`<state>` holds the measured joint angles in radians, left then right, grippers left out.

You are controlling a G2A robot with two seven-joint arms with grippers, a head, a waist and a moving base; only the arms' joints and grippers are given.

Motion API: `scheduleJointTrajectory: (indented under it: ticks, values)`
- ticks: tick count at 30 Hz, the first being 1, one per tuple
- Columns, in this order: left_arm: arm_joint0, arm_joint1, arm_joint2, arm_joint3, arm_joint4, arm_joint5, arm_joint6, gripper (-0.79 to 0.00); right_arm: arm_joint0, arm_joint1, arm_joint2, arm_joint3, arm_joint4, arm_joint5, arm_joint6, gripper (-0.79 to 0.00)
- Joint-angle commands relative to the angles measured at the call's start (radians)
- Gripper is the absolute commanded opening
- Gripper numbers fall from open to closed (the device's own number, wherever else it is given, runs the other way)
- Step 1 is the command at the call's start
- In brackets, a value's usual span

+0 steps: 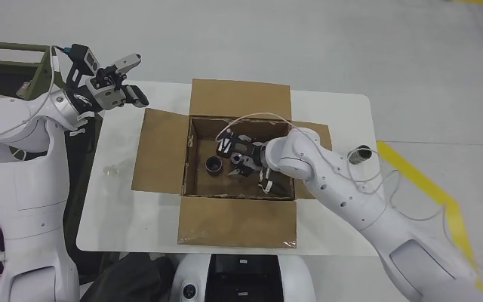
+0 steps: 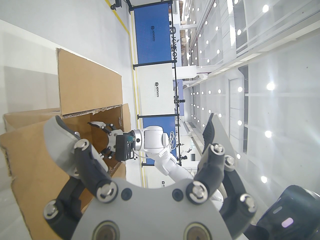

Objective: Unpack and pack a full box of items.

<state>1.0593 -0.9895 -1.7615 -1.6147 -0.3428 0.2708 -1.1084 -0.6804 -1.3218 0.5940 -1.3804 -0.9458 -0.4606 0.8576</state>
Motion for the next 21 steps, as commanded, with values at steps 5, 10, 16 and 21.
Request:
scheduleJointTrajectory:
  ticks: [5, 10, 16, 21]
  values:
    - [0.000, 0.000, 0.000, 0.000, 0.000, 0.000, 0.000, 0.000, 0.028, -0.024, -0.030, 0.078, -0.010, -0.009, -0.017, -0.065]
    - [0.000, 0.000, 0.000, 0.000, 0.000, 0.000, 0.000, 0.000, 0.051, -0.047, -0.054, 0.134, -0.004, -0.013, -0.020, -0.074]
    - [0.000, 0.000, 0.000, 0.000, 0.000, 0.000, 0.000, 0.000, 0.074, -0.072, -0.072, 0.199, 0.006, -0.020, -0.030, -0.120]
    - [0.000, 0.000, 0.000, 0.000, 0.000, 0.000, 0.000, 0.000, 0.088, -0.092, -0.086, 0.253, 0.017, -0.034, -0.041, -0.157]
